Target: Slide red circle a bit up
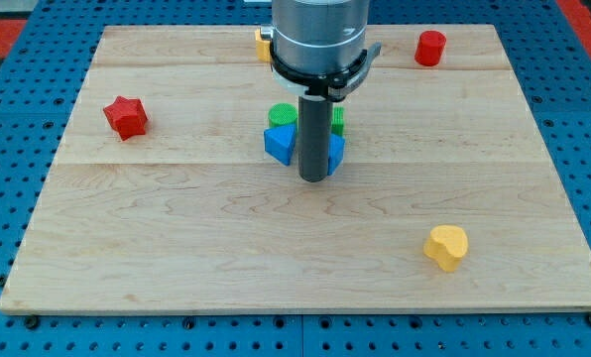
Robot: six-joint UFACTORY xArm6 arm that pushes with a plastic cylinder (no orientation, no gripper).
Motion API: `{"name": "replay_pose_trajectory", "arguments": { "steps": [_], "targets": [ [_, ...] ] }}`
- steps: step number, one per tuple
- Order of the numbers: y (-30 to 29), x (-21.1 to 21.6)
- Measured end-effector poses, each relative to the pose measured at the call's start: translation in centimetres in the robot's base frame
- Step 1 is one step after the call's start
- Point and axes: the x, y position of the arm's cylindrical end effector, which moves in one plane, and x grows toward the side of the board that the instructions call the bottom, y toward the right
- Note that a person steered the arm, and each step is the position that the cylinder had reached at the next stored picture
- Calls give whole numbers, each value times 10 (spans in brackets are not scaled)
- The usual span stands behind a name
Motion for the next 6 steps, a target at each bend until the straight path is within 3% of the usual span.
{"name": "replay_pose_trajectory", "arguments": {
  "steps": [1,2,4,6],
  "targets": [
    [26,23],
    [93,-21],
    [191,-181],
    [185,-219]
  ]
}}
